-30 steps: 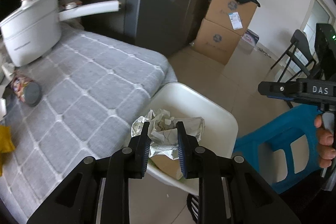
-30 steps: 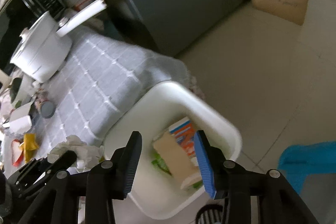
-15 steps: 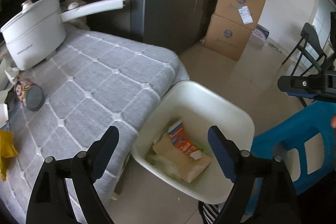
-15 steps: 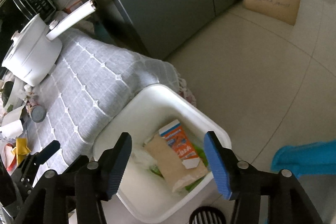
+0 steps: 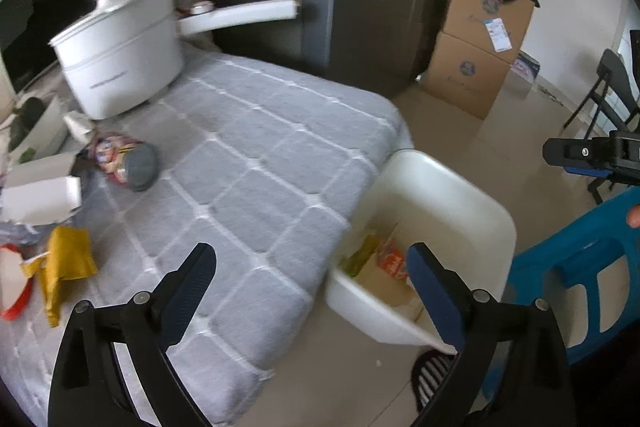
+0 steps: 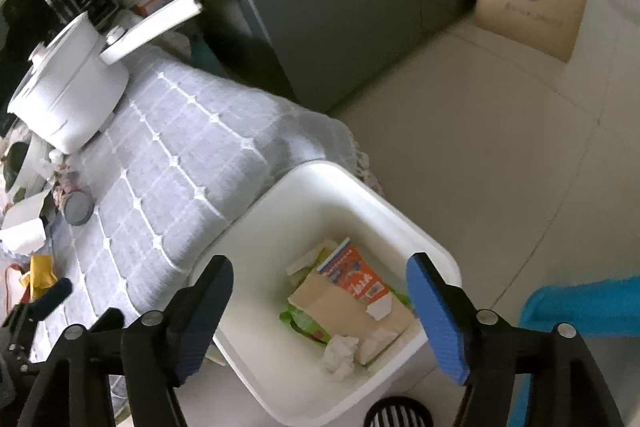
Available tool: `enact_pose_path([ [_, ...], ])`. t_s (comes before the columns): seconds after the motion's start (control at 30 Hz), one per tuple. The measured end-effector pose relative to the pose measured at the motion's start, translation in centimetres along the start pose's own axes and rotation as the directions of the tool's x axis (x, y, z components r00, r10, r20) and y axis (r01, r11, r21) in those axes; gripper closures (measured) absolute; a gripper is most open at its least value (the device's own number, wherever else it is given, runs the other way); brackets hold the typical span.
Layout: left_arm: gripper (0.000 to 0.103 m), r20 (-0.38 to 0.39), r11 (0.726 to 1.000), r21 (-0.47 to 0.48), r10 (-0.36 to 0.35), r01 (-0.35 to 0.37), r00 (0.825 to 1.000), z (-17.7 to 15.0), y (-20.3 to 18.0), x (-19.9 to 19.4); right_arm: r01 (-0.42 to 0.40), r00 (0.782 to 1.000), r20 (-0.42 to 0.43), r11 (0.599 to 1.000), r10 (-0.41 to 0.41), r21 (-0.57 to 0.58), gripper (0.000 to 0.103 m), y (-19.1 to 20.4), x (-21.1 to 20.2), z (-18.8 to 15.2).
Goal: Collect trash
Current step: 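Move both tools back over the table toward the yellow wrapper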
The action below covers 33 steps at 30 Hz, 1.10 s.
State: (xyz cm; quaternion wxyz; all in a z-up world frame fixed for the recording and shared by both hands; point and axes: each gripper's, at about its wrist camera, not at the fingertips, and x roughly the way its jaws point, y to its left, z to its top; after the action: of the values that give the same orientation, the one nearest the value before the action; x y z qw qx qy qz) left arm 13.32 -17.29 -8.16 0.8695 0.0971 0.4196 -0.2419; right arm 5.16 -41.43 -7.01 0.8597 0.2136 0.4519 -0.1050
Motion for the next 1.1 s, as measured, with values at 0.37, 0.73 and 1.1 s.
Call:
enact_pose_path([
  [0.37,0.003,0.000,0.982,-0.097,0.164,-0.163,0.986,-1.8,9.8,-4.1,-0.033,0.999,-0.025,0.993,0.030,-0.111,0.020,7.5,1.9,-0.3],
  [0.73,0.003,-0.055,0.922,-0.232,0.306,-0.310,0.950,-5.2,21.5,-7.9,-0.083,0.995,-0.066,0.968,0.069,-0.236,0.020,15.7,4.2,-1.5],
  [1.1,0.003,-0.147,0.876,-0.204,0.413,-0.436,0.899,-9.2,30.1,-7.2,-0.106,0.992,-0.100,0.932,0.076,-0.348,0.019,23.0,7.0,-2.6],
])
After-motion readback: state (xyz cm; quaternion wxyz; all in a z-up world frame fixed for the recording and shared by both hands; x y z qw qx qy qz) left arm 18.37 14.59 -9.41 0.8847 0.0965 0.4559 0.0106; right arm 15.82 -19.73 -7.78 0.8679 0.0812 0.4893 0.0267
